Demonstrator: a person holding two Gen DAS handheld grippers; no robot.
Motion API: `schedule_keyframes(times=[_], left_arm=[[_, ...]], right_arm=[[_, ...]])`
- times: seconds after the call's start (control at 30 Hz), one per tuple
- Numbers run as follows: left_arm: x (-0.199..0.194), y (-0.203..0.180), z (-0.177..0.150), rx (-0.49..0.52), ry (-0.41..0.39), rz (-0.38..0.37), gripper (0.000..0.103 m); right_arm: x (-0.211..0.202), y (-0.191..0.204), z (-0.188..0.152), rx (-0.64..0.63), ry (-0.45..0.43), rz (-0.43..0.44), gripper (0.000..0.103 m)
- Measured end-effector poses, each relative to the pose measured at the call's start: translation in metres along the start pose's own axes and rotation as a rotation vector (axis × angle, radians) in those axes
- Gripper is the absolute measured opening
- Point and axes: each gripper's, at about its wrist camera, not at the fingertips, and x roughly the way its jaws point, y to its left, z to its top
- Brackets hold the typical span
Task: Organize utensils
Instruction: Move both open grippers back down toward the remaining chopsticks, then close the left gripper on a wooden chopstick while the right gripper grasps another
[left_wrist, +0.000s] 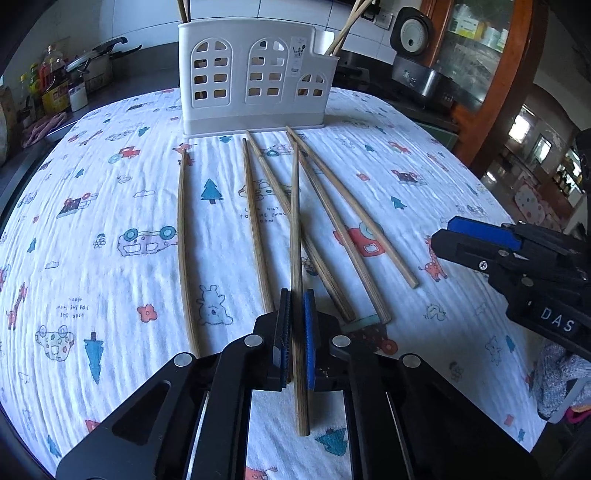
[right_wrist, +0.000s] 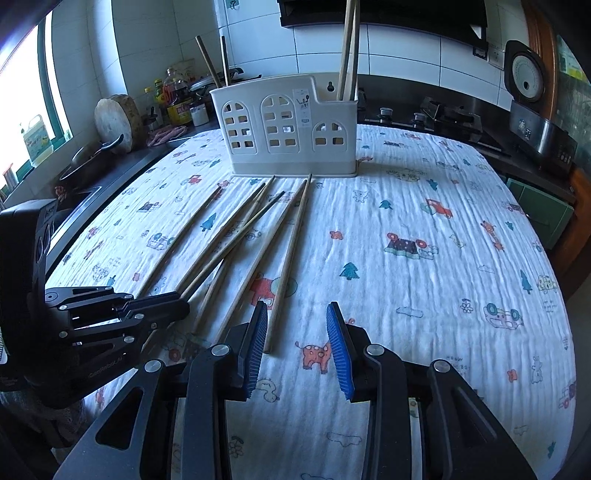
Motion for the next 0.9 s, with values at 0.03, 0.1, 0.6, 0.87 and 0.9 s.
schedule_keyframes(times=[0.03, 0.1, 0.6, 0.87, 0.9], left_arm=[[-0.003, 0.001, 0.001, -0.005, -0.008, -0.007, 0.006], [-0.01, 0.002, 0.003, -0.011, -0.026, -0.011, 0.005], [-0.066, 0.02, 0.036, -0.067, -0.176, -0.074, 0.005], [-0.073, 0.021, 0.047, -0.051, -0.196, -0.081, 0.005], [-0.074, 0.021, 0.049, -0.05, -0.198, -0.082, 0.005]], right_arm=[[0.001, 0.001, 0.0, 0.0, 0.003, 0.003, 0.03], [0.004, 0.003, -0.001, 0.0, 0.009, 0.01, 0.028], [0.036, 0.017, 0.007, 0.013, 0.046, 0.016, 0.011], [0.051, 0.019, 0.012, 0.009, 0.065, -0.046, 0.01], [0.052, 0.019, 0.011, 0.006, 0.063, -0.051, 0.009]])
